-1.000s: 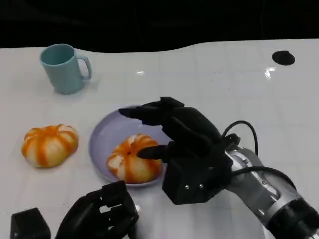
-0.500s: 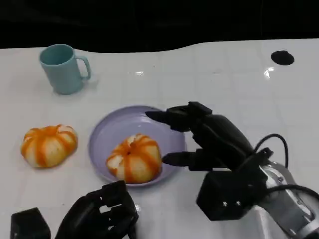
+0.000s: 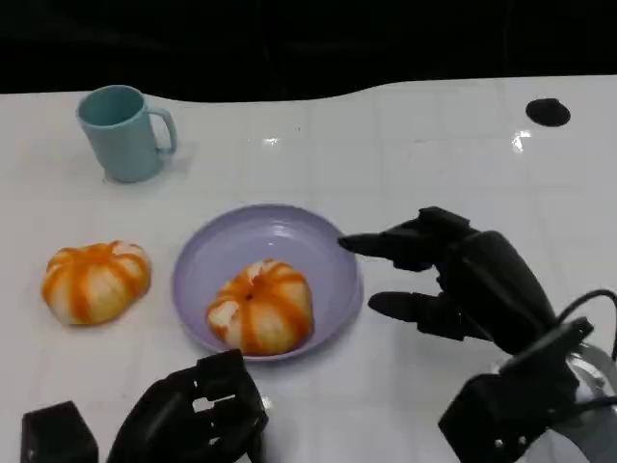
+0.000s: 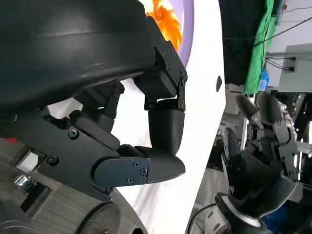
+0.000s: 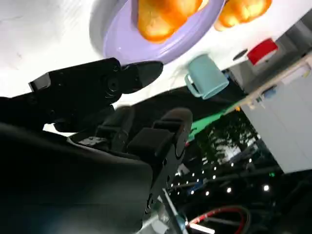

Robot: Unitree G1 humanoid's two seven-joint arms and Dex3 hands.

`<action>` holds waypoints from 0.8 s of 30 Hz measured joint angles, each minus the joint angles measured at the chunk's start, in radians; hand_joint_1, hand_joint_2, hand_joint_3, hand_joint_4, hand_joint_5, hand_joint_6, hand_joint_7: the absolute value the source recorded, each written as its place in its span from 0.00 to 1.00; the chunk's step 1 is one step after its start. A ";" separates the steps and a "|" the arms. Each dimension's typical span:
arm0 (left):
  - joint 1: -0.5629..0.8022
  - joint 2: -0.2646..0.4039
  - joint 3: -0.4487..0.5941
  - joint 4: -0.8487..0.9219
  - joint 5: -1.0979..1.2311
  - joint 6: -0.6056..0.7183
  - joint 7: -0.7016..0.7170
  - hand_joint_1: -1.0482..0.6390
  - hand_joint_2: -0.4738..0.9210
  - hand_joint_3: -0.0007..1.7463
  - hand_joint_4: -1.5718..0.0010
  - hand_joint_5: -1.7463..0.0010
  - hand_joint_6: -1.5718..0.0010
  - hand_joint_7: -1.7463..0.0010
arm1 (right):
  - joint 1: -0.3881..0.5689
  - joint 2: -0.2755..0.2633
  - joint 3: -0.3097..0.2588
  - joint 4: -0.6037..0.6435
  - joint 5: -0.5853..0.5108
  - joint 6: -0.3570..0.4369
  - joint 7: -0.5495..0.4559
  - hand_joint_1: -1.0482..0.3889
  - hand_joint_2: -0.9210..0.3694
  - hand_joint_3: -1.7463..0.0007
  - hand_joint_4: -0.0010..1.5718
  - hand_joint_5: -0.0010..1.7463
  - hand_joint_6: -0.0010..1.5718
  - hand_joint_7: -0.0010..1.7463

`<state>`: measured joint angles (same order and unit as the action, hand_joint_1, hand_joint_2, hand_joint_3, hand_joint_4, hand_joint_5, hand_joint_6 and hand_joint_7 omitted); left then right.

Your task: Grasp the bread from the table and place it into the plate.

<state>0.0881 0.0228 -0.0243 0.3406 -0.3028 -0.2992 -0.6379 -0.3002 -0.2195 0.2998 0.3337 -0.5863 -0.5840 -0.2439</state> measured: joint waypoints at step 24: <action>-0.015 -0.005 0.000 0.011 0.000 0.004 0.000 0.28 0.85 0.34 0.51 0.00 0.53 0.17 | 0.237 -0.070 -0.124 -0.123 -0.010 -0.015 -0.073 0.59 0.39 0.31 0.53 1.00 0.45 0.85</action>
<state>0.0732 0.0174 -0.0242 0.3519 -0.3032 -0.2952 -0.6377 -0.0627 -0.2894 0.1761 0.2109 -0.5961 -0.5988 -0.3164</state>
